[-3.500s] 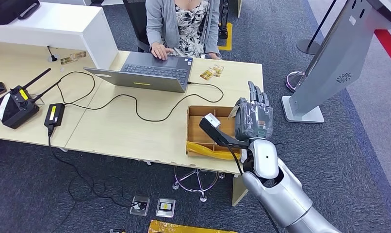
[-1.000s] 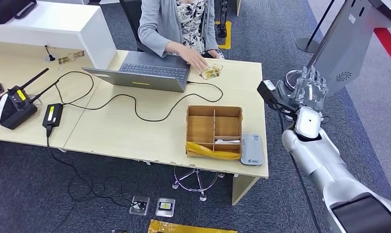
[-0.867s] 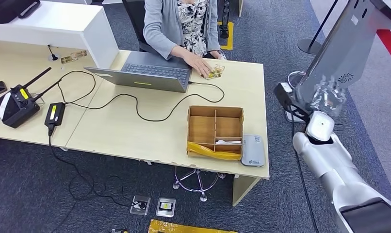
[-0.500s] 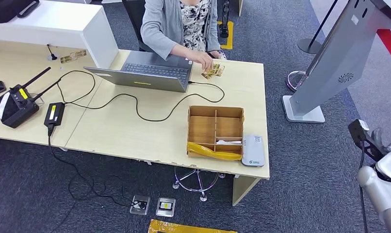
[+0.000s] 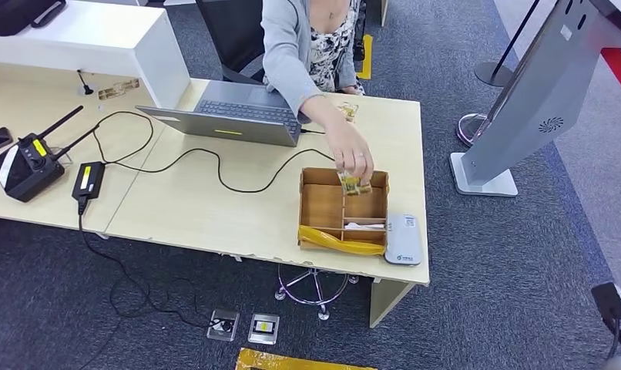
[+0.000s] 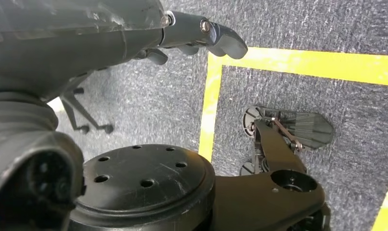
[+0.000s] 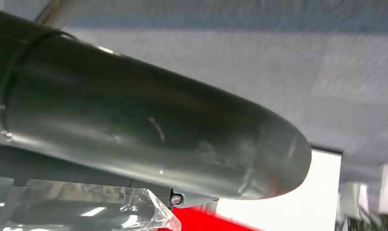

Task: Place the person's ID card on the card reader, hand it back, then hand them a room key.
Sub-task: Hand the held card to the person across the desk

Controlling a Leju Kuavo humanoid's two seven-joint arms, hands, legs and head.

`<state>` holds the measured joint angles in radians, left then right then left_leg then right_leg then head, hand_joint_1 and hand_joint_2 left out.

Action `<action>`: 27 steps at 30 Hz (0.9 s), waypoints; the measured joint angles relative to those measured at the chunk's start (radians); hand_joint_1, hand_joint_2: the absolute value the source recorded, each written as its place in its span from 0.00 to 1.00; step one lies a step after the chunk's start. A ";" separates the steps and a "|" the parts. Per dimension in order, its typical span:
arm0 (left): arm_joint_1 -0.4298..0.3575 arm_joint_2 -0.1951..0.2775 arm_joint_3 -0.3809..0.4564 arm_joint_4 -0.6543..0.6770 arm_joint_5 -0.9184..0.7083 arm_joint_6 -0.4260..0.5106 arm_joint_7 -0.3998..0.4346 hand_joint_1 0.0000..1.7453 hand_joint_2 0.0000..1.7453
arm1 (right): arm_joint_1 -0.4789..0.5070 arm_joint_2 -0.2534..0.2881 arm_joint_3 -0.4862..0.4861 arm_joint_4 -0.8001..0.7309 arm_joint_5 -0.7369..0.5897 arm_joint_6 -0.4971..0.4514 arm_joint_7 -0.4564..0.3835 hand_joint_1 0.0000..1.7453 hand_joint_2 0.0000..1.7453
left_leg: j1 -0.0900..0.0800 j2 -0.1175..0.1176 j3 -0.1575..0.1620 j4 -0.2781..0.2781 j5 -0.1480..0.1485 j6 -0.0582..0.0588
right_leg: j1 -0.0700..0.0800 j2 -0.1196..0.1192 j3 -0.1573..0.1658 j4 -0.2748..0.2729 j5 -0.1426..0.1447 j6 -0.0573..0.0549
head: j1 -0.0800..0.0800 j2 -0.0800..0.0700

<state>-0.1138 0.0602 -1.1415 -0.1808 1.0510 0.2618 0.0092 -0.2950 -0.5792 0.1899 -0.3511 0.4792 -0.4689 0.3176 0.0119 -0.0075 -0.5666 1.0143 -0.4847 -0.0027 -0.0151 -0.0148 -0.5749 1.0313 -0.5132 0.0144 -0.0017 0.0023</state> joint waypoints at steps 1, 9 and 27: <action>0.001 -0.001 0.002 0.000 0.009 0.004 -0.006 0.00 0.00 | 0.033 0.014 -0.027 0.007 -0.063 -0.027 -0.082 0.00 0.00 | 0.000 -0.001 0.000 0.000 0.000 0.000 | 0.000 -0.001 0.000 0.000 0.000 0.000 | 0.000 0.000; 0.003 -0.019 0.048 0.000 0.091 0.032 -0.035 0.00 0.00 | 0.181 0.251 -0.288 0.088 -0.400 -0.118 -0.291 0.00 0.00 | 0.003 0.002 0.001 -0.001 -0.002 -0.002 | 0.003 0.001 0.000 0.000 -0.002 -0.002 | 0.000 0.000; 0.008 -0.024 0.112 0.000 0.119 0.070 -0.022 0.00 0.00 | 0.210 0.560 -0.537 0.149 -0.455 -0.140 -0.313 0.00 0.00 | 0.001 0.005 0.002 -0.001 -0.001 -0.003 | 0.001 0.007 0.000 0.002 -0.002 -0.002 | 0.000 0.000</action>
<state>-0.1057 0.0360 -1.0298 -0.1808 1.1702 0.3322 -0.0131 -0.0850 -0.0188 -0.3466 -0.2019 0.0244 -0.6086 0.0051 0.0131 -0.0028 -0.5645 1.0134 -0.4858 -0.0061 -0.0138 -0.0082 -0.5750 1.0329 -0.5151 0.0123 -0.0016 0.0023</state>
